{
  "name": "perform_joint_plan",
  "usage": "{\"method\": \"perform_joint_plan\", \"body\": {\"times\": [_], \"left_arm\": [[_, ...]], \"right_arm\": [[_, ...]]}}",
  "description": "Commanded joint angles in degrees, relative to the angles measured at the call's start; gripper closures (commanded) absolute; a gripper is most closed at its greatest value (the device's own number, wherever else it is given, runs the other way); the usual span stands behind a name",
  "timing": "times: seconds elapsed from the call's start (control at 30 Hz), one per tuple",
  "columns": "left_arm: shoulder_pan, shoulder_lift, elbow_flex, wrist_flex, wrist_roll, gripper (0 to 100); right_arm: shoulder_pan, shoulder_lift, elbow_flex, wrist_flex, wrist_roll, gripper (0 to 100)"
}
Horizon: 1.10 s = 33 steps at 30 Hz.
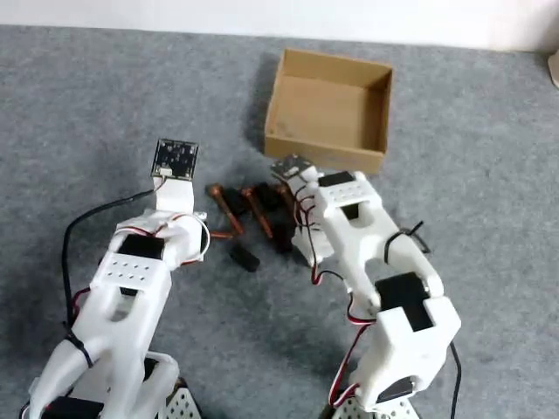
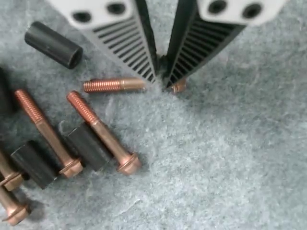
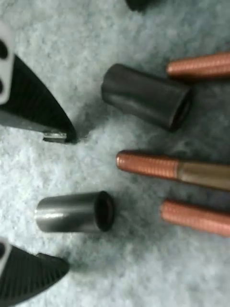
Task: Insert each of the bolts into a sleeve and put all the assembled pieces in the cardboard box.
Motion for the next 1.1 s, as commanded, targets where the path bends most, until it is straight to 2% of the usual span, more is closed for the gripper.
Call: {"method": "perform_joint_plan", "body": {"times": [0.0, 0.07, 0.13, 0.33, 0.43, 0.53, 0.6, 0.77, 0.93, 1.07], "left_arm": [[-0.7, -0.1, -0.2, -1.0, 0.4, 99], [-0.7, -0.1, -0.2, -1.0, 0.4, 99], [-0.7, -0.1, -0.2, -1.0, 0.4, 99], [-0.6, -0.1, -0.1, -1.0, 0.4, 99], [-0.4, 0.2, -0.1, -1.2, 0.4, 99], [-0.3, 0.9, -0.2, -3.5, 0.4, 99], [-0.2, 4.0, -1.3, -3.8, 0.2, 99], [-0.2, 18.6, -11.0, -2.4, 0.5, 99], [1.2, 24.0, -19.2, 6.8, 8.8, 99], [4.3, 24.0, -20.6, 8.1, 14.4, 99]], "right_arm": [[-0.6, 1.8, -0.7, -3.1, 0.8, 82.4], [-0.6, 1.8, -0.7, -3.1, 0.8, 99.3], [-0.5, 1.8, -0.7, -3.1, 0.7, 96.4], [0.6, 0.7, -0.7, -2.4, 0.7, 99.5], [2.0, -4.4, -0.4, -1.7, 0.6, 99.5], [3.8, -12.2, 1.2, -2.9, -3.8, 99.5], [5.2, -17.0, 5.1, -5.0, -6.1, 99.5], [5.3, -22.0, 15.1, -13.1, -6.1, 99.5], [4.9, -22.0, 16.7, -13.4, -6.1, 99.5], [4.9, -22.0, 16.8, -14.7, -6.1, 99.5]]}}
